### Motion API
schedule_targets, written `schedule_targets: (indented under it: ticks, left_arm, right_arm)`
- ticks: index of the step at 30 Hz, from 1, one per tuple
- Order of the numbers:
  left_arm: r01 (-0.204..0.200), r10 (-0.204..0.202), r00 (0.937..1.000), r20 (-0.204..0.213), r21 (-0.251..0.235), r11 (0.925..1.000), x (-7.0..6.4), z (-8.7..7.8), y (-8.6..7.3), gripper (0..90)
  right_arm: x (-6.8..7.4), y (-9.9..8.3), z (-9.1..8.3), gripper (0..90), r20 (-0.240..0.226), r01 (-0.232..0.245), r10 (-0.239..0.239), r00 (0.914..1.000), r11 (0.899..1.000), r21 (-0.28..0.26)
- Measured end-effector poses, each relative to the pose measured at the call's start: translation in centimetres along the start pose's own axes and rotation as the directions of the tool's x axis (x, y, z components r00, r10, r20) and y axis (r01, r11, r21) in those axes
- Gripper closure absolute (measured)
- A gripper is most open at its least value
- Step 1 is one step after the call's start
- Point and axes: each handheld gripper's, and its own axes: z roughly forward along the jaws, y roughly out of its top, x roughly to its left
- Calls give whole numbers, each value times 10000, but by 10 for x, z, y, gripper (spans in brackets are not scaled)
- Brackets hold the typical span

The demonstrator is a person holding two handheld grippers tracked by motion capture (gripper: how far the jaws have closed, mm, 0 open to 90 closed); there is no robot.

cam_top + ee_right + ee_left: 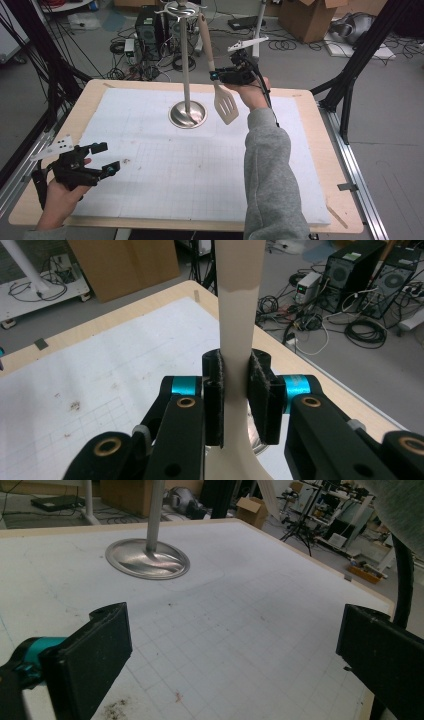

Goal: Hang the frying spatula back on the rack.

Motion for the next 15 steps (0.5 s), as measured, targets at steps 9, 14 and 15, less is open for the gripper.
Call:
schedule_targets:
  ticks: [9,14,15]
  left_arm:
    - [-48,48,10000,-55,-12,10000,0,-1,0,18]
    - [-47,47,10000,-31,5,10000,0,0,0,18]
    - [-57,57,10000,-32,10,10000,0,0,0,18]
  right_arm:
    - [1,-4,-8,686,104,-64,68,9999,9993,-372]
    - [3,-3,-15,506,115,79,-72,9999,9982,-602]
    - [3,-3,-17,461,125,46,-38,9999,9980,-629]
